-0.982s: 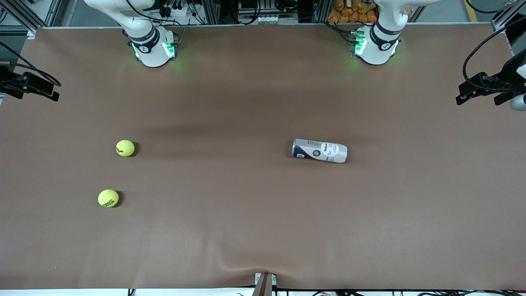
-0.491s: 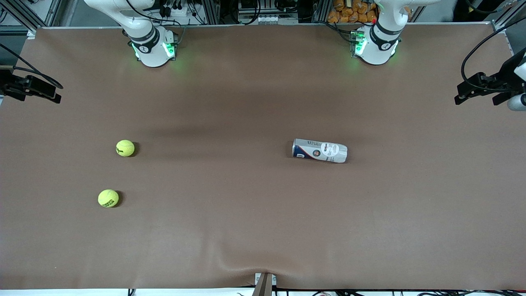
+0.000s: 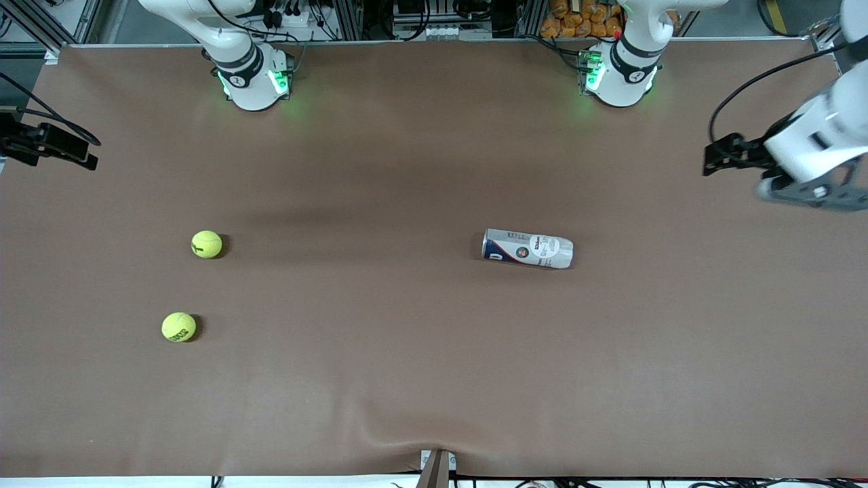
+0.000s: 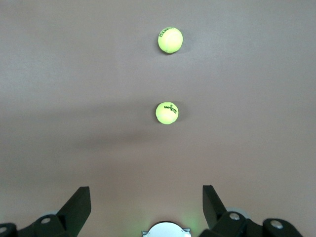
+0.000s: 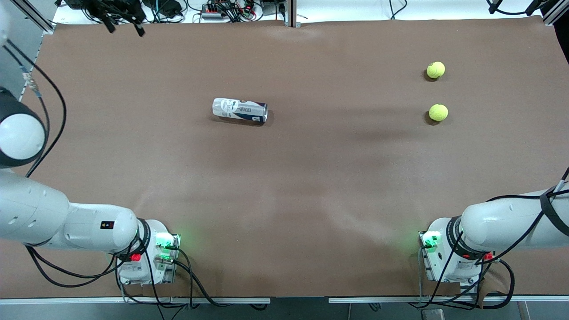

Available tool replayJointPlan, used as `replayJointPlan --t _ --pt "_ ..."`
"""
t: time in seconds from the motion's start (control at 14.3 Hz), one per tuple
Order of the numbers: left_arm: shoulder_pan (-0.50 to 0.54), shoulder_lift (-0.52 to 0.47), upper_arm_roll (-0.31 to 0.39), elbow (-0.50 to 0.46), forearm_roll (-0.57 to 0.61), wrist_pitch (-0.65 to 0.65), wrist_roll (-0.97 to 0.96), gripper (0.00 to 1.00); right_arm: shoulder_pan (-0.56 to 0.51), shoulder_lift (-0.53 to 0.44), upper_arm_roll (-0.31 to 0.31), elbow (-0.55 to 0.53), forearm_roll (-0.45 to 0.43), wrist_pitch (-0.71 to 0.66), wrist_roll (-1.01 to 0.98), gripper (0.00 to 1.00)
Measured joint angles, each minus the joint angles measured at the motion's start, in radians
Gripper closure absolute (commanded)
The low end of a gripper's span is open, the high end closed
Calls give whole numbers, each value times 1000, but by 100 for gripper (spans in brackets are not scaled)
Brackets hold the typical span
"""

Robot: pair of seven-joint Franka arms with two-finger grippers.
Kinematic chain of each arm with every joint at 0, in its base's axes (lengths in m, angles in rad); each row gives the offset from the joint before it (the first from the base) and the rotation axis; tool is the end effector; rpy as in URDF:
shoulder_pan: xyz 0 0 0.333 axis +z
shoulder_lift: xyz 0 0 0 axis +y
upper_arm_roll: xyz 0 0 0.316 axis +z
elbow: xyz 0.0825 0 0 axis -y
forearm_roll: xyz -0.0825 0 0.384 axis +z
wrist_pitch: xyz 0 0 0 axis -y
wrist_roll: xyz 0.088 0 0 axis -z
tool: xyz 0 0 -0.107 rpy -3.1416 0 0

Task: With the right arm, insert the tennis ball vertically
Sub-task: 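Reach the left gripper down to the white tennis ball can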

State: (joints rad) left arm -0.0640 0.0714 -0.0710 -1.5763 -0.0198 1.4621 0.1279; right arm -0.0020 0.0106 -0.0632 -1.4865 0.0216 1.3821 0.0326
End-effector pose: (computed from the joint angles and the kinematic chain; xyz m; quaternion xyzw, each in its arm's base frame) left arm 0.5555 -0.0764 0.5738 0.9870 -0.1308 -0.0926 0.0121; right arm 0.5369 -0.0322 0.6423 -0.9972 0.0474 0.0573 0.0113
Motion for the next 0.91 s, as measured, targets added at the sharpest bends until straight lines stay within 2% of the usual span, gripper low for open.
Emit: replayJointPlan --t 0.14,0.49,0.91 --pt "-26 38 -29 0 -1 2 52 0 0 0 0 0 0 0 0 0" --pt "-63 108 -159 1 1 53 140 0 0 0 0 1 0 0 0 0" --pt "-65 245 -170 1 1 229 590 0 0 0 0 1 0 0 0 0"
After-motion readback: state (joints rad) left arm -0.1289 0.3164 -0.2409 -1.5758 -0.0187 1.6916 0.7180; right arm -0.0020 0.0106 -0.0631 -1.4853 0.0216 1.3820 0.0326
